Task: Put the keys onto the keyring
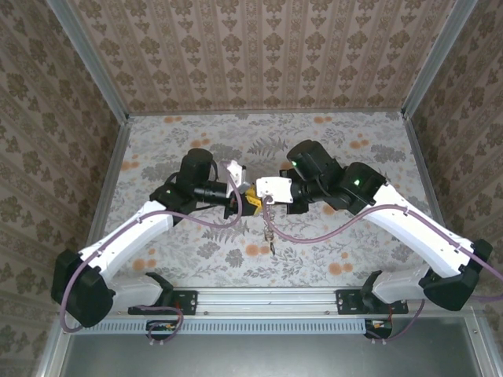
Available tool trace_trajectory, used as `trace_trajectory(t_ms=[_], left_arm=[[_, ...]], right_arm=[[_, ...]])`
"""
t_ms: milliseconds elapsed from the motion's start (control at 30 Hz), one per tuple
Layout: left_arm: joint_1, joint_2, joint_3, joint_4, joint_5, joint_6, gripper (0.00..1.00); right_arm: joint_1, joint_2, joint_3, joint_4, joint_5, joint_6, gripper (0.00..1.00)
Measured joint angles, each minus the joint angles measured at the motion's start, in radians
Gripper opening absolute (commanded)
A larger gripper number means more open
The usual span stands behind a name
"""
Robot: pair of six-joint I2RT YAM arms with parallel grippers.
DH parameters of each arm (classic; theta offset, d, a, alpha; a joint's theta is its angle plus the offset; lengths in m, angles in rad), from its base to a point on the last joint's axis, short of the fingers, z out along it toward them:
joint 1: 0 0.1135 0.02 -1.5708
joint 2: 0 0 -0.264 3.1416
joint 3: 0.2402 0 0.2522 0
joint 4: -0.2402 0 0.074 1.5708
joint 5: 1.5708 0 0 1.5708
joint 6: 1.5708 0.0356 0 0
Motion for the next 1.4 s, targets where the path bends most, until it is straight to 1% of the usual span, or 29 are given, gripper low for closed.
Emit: trace_trajectory(t_ms=[100,200,267,333,400,433,467,600,700,767,933,1000,1067,1200,1400], left_arm=[[0.053,-0.008,-0.04,0.045,-0.026,-0.053,0.38],[0.152,-0.053,-0.081,0.065,-0.065,-0.119,0.48],[0.254,-0.097,-0.095,0.069,-0.102,-0.177,0.59],[0.378,-0.138,-0.096,0.072,-0.152,-0.256,0.69],[0.465,-0.163,-0.088,0.048,-0.206,-0.305,0.8],[0.492,-0.168,-0.076,0.02,-0.248,-0.323,0.93],[0.504,-0.169,-0.065,-0.003,-0.29,-0.336,1.0],[0.541,-0.169,-0.047,-0.087,-0.47,-0.431,1.0],[0.612,-0.148,-0.04,-0.172,-0.594,-0.519,1.0],[0.681,-0.111,-0.025,-0.227,-0.629,-0.575,1.0],[0.897,-0.002,-0.012,-0.289,-0.613,-0.721,1.0],[0.938,0.021,-0.013,-0.295,-0.605,-0.761,1.0],[0.951,0.031,-0.016,-0.297,-0.597,-0.795,1.0],[0.948,0.031,-0.034,-0.285,-0.576,-0.823,1.0],[0.935,0.031,-0.093,-0.267,-0.577,-0.83,1.0]], right_arm=[[0.021,0.031,0.055,-0.04,0.068,-0.07,0.0],[0.047,0.069,0.087,-0.062,0.128,-0.125,0.0],[0.065,0.113,0.109,-0.074,0.163,-0.143,0.0],[0.085,0.179,0.145,-0.089,0.209,-0.153,0.0],[0.107,0.246,0.179,-0.097,0.249,-0.158,0.0],[0.119,0.279,0.194,-0.098,0.264,-0.16,0.0],[0.128,0.305,0.206,-0.1,0.27,-0.161,0.0],[0.161,0.407,0.287,-0.1,0.255,-0.139,0.0],[0.174,0.464,0.366,-0.068,0.217,-0.089,0.0],[0.179,0.493,0.399,-0.011,0.191,-0.044,0.0],[0.179,0.552,0.404,0.169,0.119,0.054,0.0],[0.177,0.579,0.394,0.238,0.086,0.079,0.0],[0.174,0.605,0.377,0.296,0.051,0.096,0.0],[0.161,0.629,0.322,0.369,0.002,0.1,0.0],[0.122,0.616,0.114,0.434,-0.035,0.081,0.0]])
